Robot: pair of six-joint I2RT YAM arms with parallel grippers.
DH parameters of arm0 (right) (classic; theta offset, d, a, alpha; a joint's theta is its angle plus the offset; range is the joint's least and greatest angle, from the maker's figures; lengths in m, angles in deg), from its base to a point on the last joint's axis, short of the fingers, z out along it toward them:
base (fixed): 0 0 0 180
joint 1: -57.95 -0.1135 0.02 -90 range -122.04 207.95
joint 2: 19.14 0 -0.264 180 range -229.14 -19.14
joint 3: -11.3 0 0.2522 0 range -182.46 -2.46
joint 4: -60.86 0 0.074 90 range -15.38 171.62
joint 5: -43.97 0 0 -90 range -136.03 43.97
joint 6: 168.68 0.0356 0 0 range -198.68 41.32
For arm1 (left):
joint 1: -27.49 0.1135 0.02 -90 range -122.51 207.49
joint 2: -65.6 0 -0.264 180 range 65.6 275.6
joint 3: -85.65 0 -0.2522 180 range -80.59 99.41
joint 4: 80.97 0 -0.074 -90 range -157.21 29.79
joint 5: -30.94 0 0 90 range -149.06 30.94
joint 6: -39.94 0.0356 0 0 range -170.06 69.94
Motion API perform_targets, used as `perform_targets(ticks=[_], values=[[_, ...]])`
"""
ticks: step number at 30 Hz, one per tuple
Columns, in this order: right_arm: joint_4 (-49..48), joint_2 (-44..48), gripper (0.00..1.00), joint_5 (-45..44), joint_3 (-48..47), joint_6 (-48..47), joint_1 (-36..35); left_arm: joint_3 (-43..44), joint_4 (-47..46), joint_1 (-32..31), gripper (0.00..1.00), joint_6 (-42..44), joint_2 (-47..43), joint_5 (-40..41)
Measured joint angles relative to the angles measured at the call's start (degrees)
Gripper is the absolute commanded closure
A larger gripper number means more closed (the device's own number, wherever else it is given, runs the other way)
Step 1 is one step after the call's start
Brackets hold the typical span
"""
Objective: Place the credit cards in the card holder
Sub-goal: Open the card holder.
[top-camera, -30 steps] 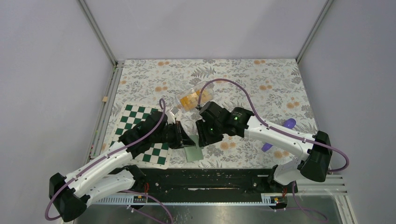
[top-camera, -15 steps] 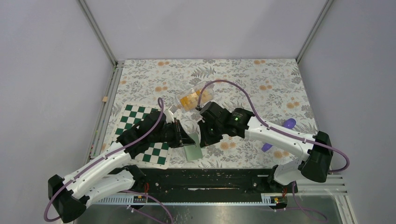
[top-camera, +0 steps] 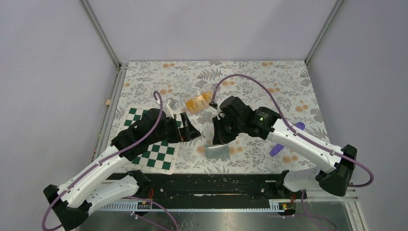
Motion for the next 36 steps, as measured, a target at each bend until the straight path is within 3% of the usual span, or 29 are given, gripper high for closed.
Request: perform_targets(ticks=[3,8,19,25,28,33,36], values=[[3.23,-0.15,1.0,0.76,-3.26,-4.61,0.24,1.42,1.25,0.02,0.01,6.73,-1.22,3.72],[7.87,-0.68,1.0,4.13,-9.35,-12.35,0.28,1.22,-0.13,0.0,0.01,18.16,-3.34,1.09],[14.47,-1.57,1.0,23.58,-14.78,-20.52,0.48,-6.14,-13.05,0.0,0.02,41.2,-4.33,-22.25],[15.28,-2.67,1.0,28.11,-14.78,-20.65,0.48,-9.86,-24.85,-0.17,0.12,44.48,-4.02,-34.71],[14.51,-2.51,1.0,28.04,-14.6,-20.22,0.61,-10.03,-28.85,-0.63,0.13,44.24,-2.84,-39.19],[11.65,-0.96,1.0,28.17,-12.72,-18.14,2.29,-11.1,-31.12,-1.6,0.15,43.19,-1.6,-41.22],[10.21,0.02,1.0,29.35,-11.76,-16.65,3.78,-12.31,-31.45,-2.12,0.26,43.01,-1.92,-40.98]])
